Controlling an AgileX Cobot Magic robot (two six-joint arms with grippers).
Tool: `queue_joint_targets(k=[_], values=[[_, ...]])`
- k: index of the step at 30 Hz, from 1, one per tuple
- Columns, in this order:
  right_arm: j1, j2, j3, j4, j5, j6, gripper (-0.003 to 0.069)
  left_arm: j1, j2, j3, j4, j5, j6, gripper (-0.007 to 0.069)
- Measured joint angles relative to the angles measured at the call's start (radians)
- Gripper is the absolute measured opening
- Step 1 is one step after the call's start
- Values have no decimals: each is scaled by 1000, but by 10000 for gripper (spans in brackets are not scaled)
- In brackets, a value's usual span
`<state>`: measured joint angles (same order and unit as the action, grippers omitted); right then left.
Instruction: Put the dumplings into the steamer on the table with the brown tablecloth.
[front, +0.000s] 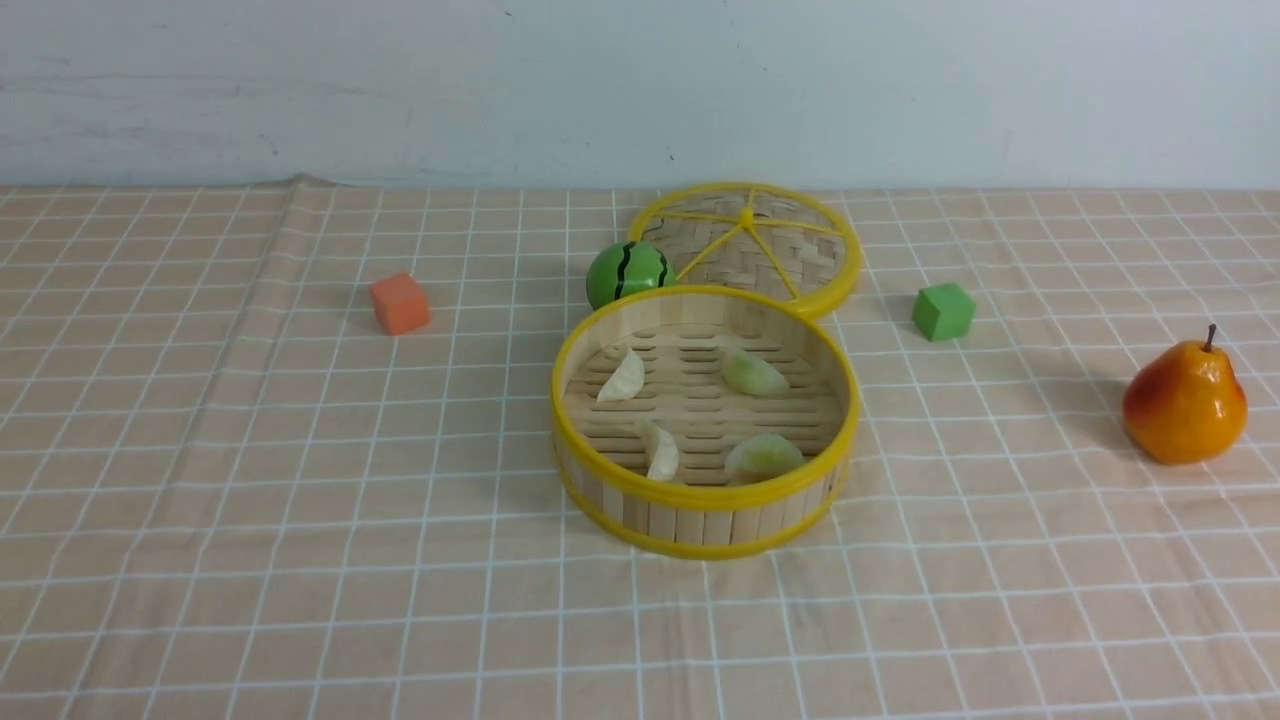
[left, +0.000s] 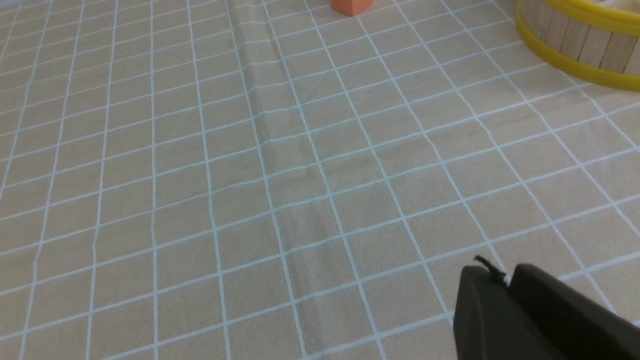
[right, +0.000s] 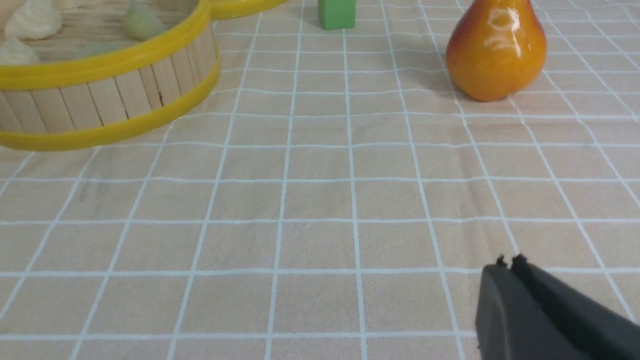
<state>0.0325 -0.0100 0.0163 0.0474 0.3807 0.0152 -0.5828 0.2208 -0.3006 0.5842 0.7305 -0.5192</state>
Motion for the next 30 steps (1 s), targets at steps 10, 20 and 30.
queue_joint_targets(k=[10,20,30], values=[[0,0,-1,-2,3,4,5,0,0,0,-1,2,0,74],[0,0,-1,-2,4,4,20,0,0,0,-1,2,0,83],[0,0,-1,-2,4,4,32,0,-4,11,1,-9,0,91]])
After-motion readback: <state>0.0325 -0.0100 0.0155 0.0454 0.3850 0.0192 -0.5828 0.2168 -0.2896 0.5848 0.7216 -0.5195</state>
